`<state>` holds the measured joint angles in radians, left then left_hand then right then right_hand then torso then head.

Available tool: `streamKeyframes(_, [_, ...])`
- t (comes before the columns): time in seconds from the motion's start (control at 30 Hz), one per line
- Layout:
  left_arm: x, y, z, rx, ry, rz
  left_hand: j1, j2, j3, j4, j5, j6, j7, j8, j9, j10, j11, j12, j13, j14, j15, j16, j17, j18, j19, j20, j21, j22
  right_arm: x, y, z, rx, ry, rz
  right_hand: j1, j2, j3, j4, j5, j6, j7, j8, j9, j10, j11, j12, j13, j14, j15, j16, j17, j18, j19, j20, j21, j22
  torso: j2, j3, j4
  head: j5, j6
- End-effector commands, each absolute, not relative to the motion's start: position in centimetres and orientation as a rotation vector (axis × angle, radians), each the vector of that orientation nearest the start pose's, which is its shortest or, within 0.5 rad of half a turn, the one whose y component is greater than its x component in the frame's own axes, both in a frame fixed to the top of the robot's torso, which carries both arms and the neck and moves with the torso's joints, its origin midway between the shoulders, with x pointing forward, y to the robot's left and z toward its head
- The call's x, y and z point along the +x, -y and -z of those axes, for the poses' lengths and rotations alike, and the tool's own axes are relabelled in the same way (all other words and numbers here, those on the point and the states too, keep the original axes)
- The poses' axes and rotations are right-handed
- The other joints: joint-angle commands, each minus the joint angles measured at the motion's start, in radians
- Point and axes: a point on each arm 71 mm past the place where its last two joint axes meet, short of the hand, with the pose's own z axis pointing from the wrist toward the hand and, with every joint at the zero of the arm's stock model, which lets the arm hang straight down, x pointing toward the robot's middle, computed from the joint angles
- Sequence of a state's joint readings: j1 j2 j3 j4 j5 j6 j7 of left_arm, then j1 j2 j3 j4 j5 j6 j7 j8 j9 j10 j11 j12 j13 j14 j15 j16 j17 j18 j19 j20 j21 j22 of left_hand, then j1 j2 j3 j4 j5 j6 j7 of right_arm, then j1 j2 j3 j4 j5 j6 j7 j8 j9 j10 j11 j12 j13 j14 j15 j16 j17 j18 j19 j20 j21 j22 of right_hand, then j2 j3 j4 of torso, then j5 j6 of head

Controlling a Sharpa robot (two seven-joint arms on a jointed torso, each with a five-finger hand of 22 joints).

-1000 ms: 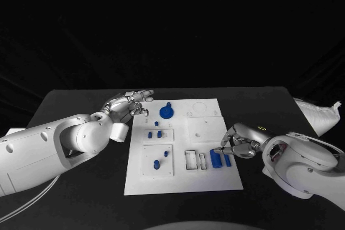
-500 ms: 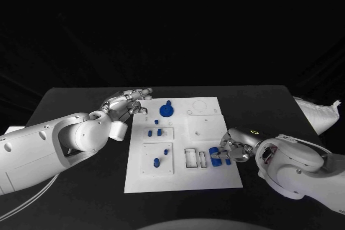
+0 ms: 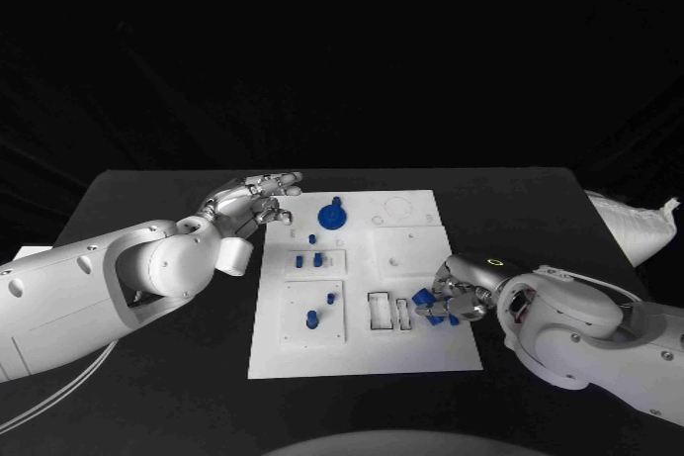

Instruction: Assemble the parts on the task board

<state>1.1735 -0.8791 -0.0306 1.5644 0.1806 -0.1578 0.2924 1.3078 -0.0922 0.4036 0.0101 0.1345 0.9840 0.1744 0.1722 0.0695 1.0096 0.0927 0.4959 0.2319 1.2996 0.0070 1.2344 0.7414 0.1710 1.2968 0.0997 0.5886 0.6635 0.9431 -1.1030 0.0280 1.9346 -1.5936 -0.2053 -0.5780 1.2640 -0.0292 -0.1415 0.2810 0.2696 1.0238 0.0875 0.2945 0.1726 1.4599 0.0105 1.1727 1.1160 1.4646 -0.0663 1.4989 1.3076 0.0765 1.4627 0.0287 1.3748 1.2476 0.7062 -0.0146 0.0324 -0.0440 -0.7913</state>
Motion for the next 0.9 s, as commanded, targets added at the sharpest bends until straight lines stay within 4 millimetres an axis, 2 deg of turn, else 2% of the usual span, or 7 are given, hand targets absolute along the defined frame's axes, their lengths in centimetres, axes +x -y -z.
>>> streamKeyframes(0.03, [47.4,-20.6,19.1,-1.354,-1.528,1.711,0.005,0.006,0.004,-0.003,0.004,-0.008,0.001,0.004,0.0,-0.003,0.0,0.007,0.001,-0.007,0.001,0.0,-0.001,0.01,0.0,0.005,-0.006,-0.001,36.5,22.4,24.8,-0.047,-2.022,-0.304,0.024,0.01,0.002,-0.009,0.01,-0.003,-0.001,0.005,-0.001,0.027,-0.006,0.236,0.285,0.083,-0.001,0.006,0.133,-0.011,0.014,0.005,0.007,0.002,0.0,-0.0003,-0.0005,0.002,-0.002])
streamKeyframes(0.17, [47.4,-20.7,19.1,-1.354,-1.528,1.71,0.005,0.006,0.004,-0.003,0.004,-0.008,0.001,0.004,0.0,-0.003,0.0,0.007,0.001,-0.007,0.001,0.0,-0.001,0.01,0.0,0.005,-0.006,-0.001,36.5,22.2,24.9,-0.03,-2.008,-0.32,0.044,0.024,0.006,-0.016,0.038,0.005,-0.004,0.019,0.009,0.028,-0.008,0.237,0.29,0.083,-0.003,0.008,0.135,-0.012,0.014,0.004,0.01,0.006,-0.001,-0.001,-0.0012,0.003,-0.002])
streamKeyframes(0.27, [47.4,-20.7,19.1,-1.354,-1.528,1.71,0.005,0.006,0.004,-0.003,0.004,-0.008,0.001,0.004,0.0,-0.003,0.0,0.007,0.001,-0.007,0.001,0.0,-0.001,0.01,0.0,0.005,-0.006,-0.001,36.5,22.0,24.7,0.002,-1.982,-0.342,0.056,0.039,0.011,-0.018,0.063,0.024,-0.013,0.035,0.021,0.034,-0.015,0.245,0.301,0.084,-0.007,0.01,0.14,-0.013,0.016,0.001,0.015,0.014,-0.001,-0.0005,-0.0025,0.005,-0.002])
streamKeyframes(0.4, [47.4,-20.7,19.1,-1.354,-1.528,1.711,0.005,0.006,0.004,-0.003,0.004,-0.008,0.001,0.004,0.0,-0.003,0.0,0.007,0.001,-0.007,0.001,0.0,-0.001,0.01,0.0,0.005,-0.006,-0.001,36.4,22.0,24.3,0.057,-1.939,-0.375,0.064,0.048,0.014,-0.02,0.084,0.039,-0.022,0.049,0.033,0.036,-0.023,0.244,0.303,0.084,-0.014,0.012,0.143,-0.014,0.017,-0.004,0.017,0.018,-0.001,-0.0001,-0.0028,0.005,-0.001])
streamKeyframes(0.6, [47.4,-20.7,19.2,-1.354,-1.528,1.712,0.004,0.006,0.004,-0.002,0.004,-0.009,0.001,0.006,0.001,-0.005,0.0,0.01,0.001,-0.008,0.001,0.001,-0.001,0.01,0.0,0.005,-0.006,-0.001,36.1,22.1,22.8,0.165,-1.882,-0.434,0.063,0.054,0.012,-0.013,0.116,0.046,-0.029,0.059,0.048,0.039,-0.03,0.245,0.307,0.085,-0.02,0.015,0.149,-0.015,0.019,-0.01,0.021,0.024,-0.003,-0.002,-0.0009,0.0,0.001])
streamKeyframes(0.73, [47.4,-20.6,19.2,-1.354,-1.531,1.715,0.004,0.006,0.004,-0.002,0.004,-0.009,0.001,0.006,0.001,-0.005,0.0,0.01,0.001,-0.008,0.001,0.001,-0.001,0.01,0.0,0.005,-0.006,-0.001,36.1,21.9,22.2,0.207,-1.888,-0.462,0.068,0.058,0.014,-0.013,0.131,0.047,-0.032,0.062,0.054,0.041,-0.033,0.246,0.31,0.086,-0.022,0.016,0.151,-0.015,0.02,-0.013,0.023,0.027,-0.002,-0.002,-0.0003,0.001,0.006])
streamKeyframes(0.9, [47.4,-20.5,19.2,-1.354,-1.533,1.716,0.004,0.006,0.004,-0.002,0.004,-0.009,0.001,0.006,0.001,-0.005,0.0,0.01,0.001,-0.008,0.001,0.001,-0.001,0.01,0.0,0.005,-0.006,-0.001,36.0,20.8,22.4,0.211,-1.955,-0.505,0.063,0.058,0.009,-0.008,0.135,0.052,-0.034,0.066,0.061,0.042,-0.035,0.245,0.31,0.085,-0.024,0.015,0.149,-0.015,0.02,-0.014,0.023,0.027,-0.001,-0.002,-0.0001,0.003,0.005])
